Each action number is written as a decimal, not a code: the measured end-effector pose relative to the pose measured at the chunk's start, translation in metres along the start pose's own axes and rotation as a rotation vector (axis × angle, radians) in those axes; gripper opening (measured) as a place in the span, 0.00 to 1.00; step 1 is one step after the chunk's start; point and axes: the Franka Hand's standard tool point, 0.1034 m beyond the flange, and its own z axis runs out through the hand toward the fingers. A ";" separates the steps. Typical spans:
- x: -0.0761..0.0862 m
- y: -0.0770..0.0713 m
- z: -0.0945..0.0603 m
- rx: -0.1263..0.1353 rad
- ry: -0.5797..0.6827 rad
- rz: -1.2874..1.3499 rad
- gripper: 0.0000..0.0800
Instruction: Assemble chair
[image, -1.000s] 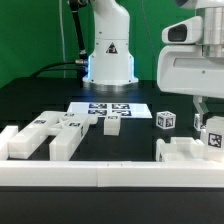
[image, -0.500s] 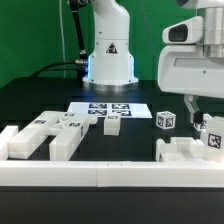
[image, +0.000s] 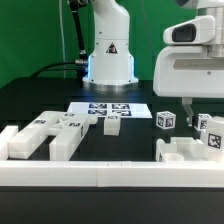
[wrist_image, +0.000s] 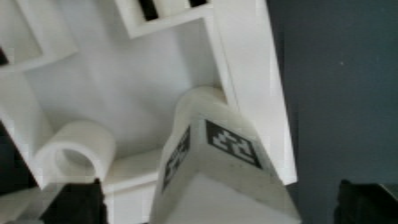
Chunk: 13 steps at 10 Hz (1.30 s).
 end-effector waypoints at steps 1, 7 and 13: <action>0.000 0.000 0.000 0.000 0.000 -0.059 0.81; 0.001 0.003 0.000 -0.009 0.000 -0.533 0.81; 0.003 0.007 0.000 -0.022 -0.001 -0.746 0.47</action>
Offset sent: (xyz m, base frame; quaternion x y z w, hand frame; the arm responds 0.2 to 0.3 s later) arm -0.0005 0.0040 0.0003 0.0117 0.0011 -0.2319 0.9727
